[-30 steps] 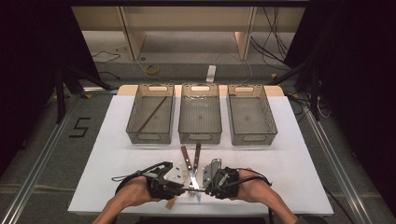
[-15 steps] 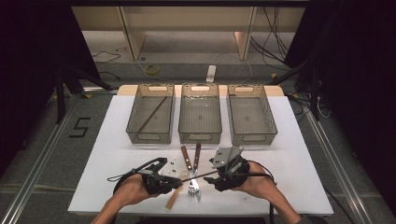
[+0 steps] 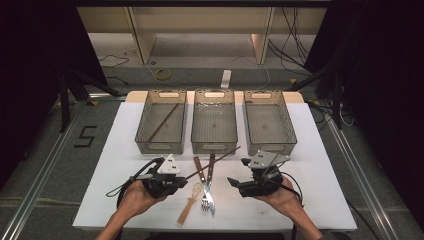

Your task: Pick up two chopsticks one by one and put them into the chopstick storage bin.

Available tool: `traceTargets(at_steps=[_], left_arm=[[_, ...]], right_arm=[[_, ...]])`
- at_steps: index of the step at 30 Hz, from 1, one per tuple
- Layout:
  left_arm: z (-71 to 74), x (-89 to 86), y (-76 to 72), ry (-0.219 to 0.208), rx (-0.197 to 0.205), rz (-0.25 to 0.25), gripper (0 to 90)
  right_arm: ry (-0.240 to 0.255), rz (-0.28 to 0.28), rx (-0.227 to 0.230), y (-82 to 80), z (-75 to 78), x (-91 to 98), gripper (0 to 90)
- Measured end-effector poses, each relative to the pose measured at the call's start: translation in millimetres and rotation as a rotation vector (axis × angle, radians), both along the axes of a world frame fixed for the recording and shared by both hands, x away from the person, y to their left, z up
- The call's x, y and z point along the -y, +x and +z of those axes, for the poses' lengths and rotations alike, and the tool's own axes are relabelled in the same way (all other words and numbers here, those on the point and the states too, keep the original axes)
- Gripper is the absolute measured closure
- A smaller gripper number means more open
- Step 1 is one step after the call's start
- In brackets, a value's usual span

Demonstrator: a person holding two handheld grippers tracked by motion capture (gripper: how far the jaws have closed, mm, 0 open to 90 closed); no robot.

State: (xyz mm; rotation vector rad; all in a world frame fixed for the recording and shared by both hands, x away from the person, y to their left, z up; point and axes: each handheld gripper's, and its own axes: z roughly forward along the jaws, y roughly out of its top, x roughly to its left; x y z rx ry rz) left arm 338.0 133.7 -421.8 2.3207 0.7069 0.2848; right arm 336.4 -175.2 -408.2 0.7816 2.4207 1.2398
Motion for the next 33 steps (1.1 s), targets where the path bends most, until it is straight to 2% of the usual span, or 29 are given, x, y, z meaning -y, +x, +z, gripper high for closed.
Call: traceTargets(at_steps=[5, 10, 15, 23, 33], left_arm=[[4.4, -7.8, 2.7, -0.031, 0.009, 0.053, 83.7], [8.9, -13.3, 5.4, -0.052, 0.013, 0.097, 83.7], [14.1, -18.6, 10.3, -0.069, 0.022, 0.126, 83.7], [20.2, -29.4, 29.7, -0.098, 0.034, 0.2, 83.7], [31.0, -35.8, 51.9, -0.133, 0.04, 0.27, 83.7]], right_arm=[[0.059, -0.032, -0.019, -1.5, -2.7, 12.3, 24.0], [0.09, -0.06, -0.024, -5.9, -6.3, 26.1, 22.7], [0.16, -0.095, -0.044, -7.0, -8.2, 39.6, 22.1], [0.189, -0.129, -0.062, -8.5, -13.3, 52.1, 20.9], [0.194, -0.16, -0.037, -14.0, -16.2, 63.9, 20.2]])
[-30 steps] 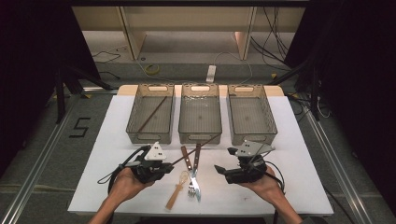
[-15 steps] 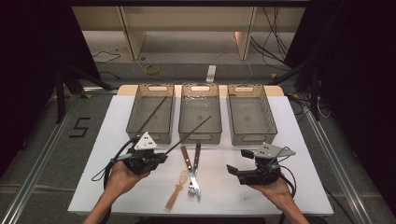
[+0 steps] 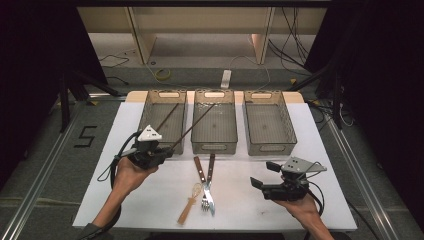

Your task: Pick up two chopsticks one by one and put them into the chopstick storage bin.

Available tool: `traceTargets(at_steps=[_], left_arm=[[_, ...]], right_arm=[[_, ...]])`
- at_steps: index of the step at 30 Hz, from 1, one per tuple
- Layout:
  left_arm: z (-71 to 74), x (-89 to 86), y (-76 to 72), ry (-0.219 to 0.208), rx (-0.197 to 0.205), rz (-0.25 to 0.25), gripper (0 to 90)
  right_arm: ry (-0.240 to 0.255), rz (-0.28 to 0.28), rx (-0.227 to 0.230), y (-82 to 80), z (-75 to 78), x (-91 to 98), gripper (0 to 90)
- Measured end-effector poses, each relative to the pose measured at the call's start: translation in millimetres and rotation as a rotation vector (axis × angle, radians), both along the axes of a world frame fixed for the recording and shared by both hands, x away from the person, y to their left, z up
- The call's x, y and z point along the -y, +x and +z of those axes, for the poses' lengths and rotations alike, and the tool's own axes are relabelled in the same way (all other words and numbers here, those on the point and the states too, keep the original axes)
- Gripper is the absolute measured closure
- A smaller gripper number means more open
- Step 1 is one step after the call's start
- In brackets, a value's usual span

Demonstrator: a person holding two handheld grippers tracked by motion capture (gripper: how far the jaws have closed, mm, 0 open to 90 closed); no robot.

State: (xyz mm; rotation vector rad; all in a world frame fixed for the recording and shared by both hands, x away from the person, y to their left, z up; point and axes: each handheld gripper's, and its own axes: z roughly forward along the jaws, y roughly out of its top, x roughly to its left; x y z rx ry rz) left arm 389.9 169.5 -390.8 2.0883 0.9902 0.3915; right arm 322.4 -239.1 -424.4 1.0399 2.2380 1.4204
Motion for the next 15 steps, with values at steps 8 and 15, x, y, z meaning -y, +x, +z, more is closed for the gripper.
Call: traceTargets(at_steps=[8, 15], left_arm=[[12.7, -8.7, 28.2, -0.023, 0.002, 0.085, 83.7], [10.6, -11.9, 56.1, -0.005, -0.018, 0.148, 83.7]], right_arm=[[-0.007, -0.002, -0.009, -4.0, -2.8, 4.0, 20.5], [-0.014, 0.012, -0.002, -9.7, -2.4, 2.5, 20.5]])
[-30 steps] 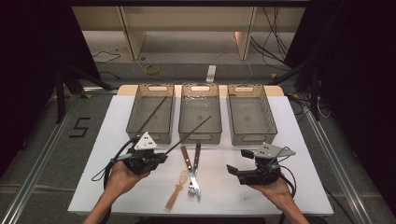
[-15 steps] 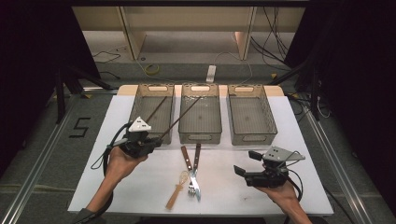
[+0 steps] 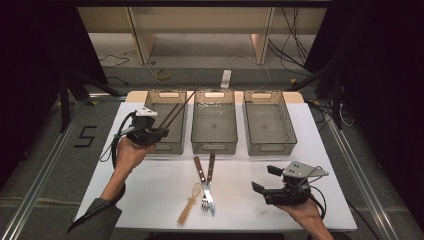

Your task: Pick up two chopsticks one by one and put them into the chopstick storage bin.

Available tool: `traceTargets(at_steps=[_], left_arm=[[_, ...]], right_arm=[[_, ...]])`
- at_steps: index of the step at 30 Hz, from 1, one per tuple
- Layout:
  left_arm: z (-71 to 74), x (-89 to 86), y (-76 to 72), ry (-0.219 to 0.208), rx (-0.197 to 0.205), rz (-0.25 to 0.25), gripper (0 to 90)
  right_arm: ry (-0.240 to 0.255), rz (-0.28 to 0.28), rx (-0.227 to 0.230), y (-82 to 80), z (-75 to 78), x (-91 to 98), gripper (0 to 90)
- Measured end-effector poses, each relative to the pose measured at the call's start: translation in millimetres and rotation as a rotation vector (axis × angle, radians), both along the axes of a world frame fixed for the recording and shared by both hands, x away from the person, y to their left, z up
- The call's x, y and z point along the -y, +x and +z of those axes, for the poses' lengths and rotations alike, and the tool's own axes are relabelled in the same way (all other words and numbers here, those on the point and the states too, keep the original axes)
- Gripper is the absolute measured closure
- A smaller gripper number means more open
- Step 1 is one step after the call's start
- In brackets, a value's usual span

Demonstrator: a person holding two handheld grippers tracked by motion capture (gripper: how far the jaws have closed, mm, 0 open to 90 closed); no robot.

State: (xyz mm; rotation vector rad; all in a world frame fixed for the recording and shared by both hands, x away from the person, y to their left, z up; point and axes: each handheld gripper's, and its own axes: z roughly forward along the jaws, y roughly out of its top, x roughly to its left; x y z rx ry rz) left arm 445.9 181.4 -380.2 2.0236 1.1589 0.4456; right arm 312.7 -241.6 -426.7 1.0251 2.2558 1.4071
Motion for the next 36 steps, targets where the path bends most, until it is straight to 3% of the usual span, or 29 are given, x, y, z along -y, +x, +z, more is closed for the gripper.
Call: traceTargets(at_steps=[13, 21, 28, 32, 36], left_arm=[[-13.9, -17.8, 37.2, 0.024, -0.056, 0.112, 83.7], [-24.2, -25.3, 47.4, 0.051, -0.096, 0.151, 83.6], [-32.0, -26.1, 52.0, 0.049, -0.134, 0.177, 82.4], [-32.0, -25.9, 53.8, 0.016, -0.134, 0.201, 59.6], [-24.6, -22.7, 48.8, -0.007, -0.124, 0.194, 45.6]], right_arm=[[0.012, 0.01, -0.008, -3.5, -0.7, 0.6, 20.4], [0.007, 0.015, -0.009, -3.5, -1.1, 0.6, 20.5], [0.009, 0.023, -0.011, -3.2, -1.3, 0.4, 20.5], [0.009, 0.021, -0.013, -3.7, -1.0, 0.6, 20.5], [0.011, 0.017, -0.011, -3.8, -0.8, 1.5, 20.5]])
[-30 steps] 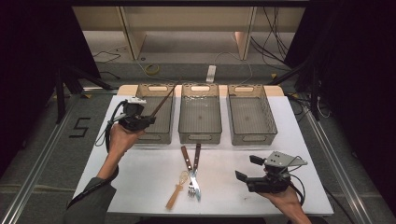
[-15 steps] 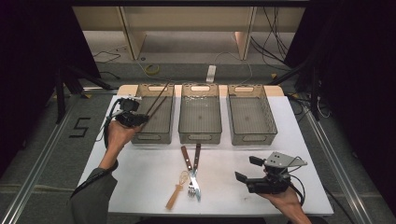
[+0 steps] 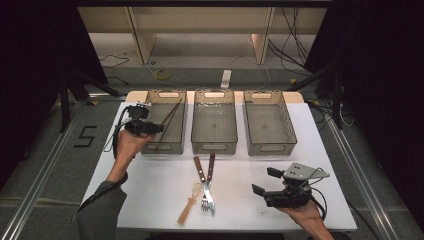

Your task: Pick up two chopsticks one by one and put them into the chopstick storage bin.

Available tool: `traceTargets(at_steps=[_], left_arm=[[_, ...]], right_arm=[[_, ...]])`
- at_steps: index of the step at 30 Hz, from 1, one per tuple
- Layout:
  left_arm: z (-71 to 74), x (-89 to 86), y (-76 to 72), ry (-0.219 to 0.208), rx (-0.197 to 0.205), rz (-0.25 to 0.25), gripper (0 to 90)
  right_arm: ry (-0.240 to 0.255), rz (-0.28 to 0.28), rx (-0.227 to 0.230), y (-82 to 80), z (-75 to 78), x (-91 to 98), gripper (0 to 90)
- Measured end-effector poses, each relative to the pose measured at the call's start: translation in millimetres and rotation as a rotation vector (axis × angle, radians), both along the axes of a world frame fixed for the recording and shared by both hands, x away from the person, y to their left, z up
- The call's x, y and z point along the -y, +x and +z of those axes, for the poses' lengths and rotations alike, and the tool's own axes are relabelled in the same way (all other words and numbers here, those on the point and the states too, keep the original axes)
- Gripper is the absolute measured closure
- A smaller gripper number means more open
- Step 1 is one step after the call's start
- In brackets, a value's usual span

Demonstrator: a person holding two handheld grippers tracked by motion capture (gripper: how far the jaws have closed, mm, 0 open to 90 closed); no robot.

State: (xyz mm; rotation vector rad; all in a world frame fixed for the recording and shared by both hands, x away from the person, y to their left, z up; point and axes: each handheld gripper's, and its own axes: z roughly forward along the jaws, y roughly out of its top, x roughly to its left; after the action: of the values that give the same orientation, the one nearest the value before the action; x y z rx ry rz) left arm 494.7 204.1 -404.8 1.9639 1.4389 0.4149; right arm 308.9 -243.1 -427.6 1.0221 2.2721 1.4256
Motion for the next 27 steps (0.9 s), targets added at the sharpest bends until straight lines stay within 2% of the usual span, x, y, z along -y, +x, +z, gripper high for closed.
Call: traceTargets(at_steps=[2, 4, 8, 12, 17, 20, 25, 27], left_arm=[[5.2, 2.2, -5.0, -0.004, 0.014, -0.012, 38.1], [9.3, 5.2, -10.8, 0.011, 0.032, -0.024, 33.5], [16.5, 8.3, -24.4, -0.042, 0.048, -0.04, 25.5], [22.0, 12.3, -38.0, -0.08, 0.04, -0.079, 21.6], [27.6, 20.9, -54.3, -0.082, 0.054, -0.116, 18.6], [27.2, 27.1, -62.1, -0.057, 0.055, -0.143, 17.5], [23.5, 32.9, -71.0, -0.062, 0.031, -0.169, 15.9], [22.1, 34.8, -74.8, -0.049, 0.023, -0.182, 15.7]], right_arm=[[0.002, -0.001, -0.001, 0.1, 0.1, 0.4, 20.5], [0.0, 0.002, -0.003, 0.1, -0.2, 0.6, 20.4], [-0.001, 0.002, 0.0, -0.3, 0.1, 0.7, 20.4], [-0.002, -0.001, -0.001, -0.3, -0.2, 1.2, 20.4], [-0.001, -0.001, -0.001, -0.5, -0.3, 0.8, 20.4], [-0.002, -0.002, -0.001, -0.4, -0.5, 0.7, 20.4], [-0.003, 0.001, 0.0, -0.4, -0.3, 1.1, 20.4], [-0.003, -0.002, -0.001, -0.5, -0.4, 1.7, 20.4]])
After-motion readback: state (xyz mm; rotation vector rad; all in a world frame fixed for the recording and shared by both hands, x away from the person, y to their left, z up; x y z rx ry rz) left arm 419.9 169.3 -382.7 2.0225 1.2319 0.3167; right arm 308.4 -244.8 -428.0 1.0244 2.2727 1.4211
